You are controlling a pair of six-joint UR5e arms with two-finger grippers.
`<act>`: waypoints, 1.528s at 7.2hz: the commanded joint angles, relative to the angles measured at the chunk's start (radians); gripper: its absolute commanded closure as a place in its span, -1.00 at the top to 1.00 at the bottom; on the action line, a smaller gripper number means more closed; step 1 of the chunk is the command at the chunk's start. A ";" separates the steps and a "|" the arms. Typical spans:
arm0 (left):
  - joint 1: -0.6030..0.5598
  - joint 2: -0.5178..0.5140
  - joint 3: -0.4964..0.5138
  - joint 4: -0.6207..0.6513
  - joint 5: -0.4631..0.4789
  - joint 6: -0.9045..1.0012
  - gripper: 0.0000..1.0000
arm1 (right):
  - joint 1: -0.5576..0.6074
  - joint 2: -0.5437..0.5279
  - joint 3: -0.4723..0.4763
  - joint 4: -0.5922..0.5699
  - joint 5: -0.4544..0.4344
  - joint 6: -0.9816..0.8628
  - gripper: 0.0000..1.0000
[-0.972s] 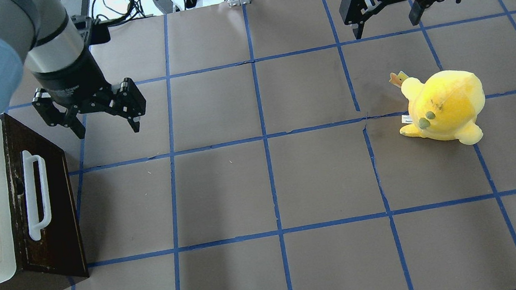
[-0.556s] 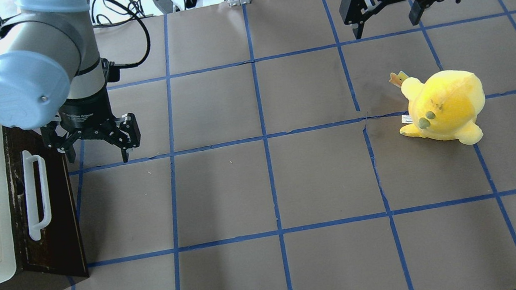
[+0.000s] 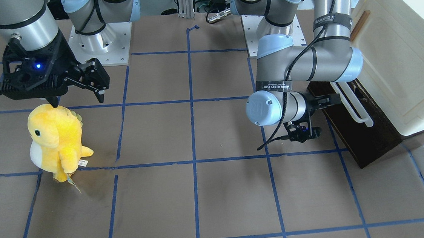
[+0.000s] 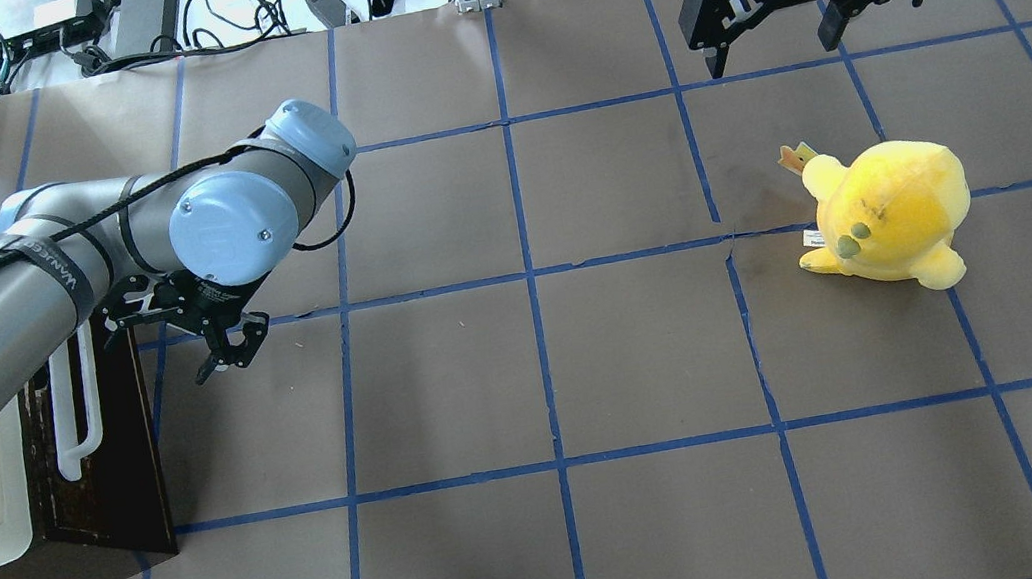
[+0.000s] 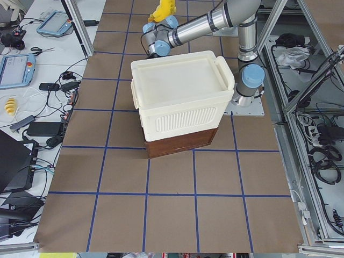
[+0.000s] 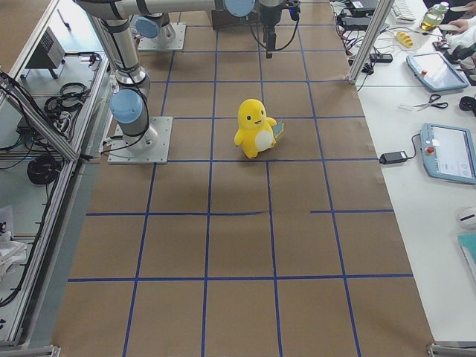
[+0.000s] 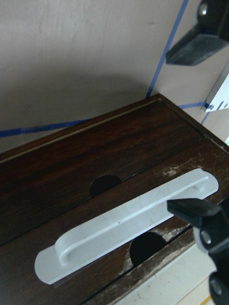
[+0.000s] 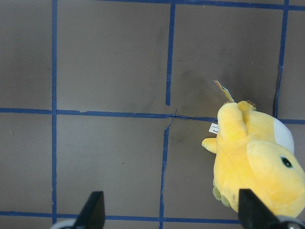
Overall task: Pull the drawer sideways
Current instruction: 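Lower the left gripper onto the white drawer handle and position fingers around it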
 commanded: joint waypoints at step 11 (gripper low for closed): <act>0.054 -0.025 -0.068 -0.001 0.144 -0.203 -0.65 | 0.000 0.000 0.000 0.000 0.000 0.000 1.00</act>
